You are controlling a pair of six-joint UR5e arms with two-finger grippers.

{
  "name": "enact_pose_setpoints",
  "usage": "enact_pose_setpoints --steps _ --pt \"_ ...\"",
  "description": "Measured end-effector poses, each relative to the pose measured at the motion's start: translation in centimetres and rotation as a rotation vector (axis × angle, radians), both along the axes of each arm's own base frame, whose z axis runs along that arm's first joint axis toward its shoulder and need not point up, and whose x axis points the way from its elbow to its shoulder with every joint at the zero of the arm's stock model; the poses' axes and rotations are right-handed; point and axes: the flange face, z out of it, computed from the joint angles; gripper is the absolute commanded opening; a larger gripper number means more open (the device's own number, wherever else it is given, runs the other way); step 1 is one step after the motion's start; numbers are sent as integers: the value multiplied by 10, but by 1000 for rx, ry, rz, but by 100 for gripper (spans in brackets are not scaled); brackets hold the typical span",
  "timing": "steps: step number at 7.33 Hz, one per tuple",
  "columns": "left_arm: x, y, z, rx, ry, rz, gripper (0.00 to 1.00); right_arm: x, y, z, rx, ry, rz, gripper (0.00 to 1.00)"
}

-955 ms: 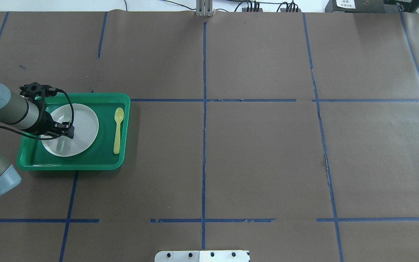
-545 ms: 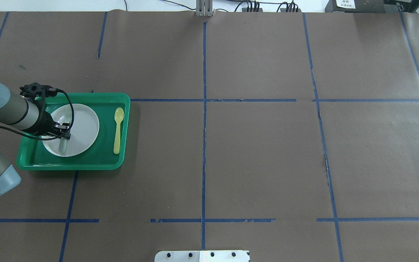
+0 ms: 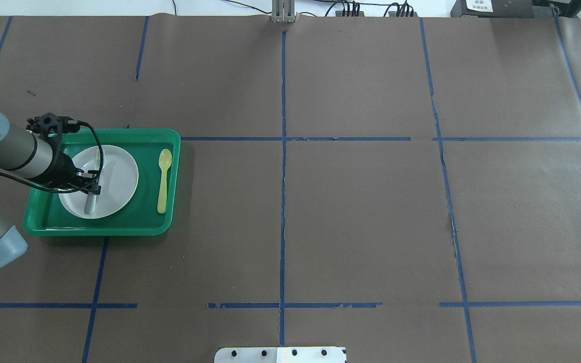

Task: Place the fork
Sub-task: 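Carry the fork off the plate to the tray edge beside it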

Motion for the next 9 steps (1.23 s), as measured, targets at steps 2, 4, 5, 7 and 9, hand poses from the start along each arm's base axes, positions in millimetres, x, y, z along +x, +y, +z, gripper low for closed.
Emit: enact_pose_setpoints --steps 2,4,5,7,9 --pt "-36 -17 4 -5 -3 -65 0 0 0 0 0 0 0 100" --pt "-69 -9 37 -8 -29 -81 0 0 0 0 0 0 0 100" --pt "-78 -3 51 4 -28 -78 0 0 0 0 0 0 0 100" --pt "-81 4 60 19 -15 -72 99 0 0 0 0 0 0 100" --pt "-78 7 69 -2 -8 -52 100 0 0 0 0 0 0 100"
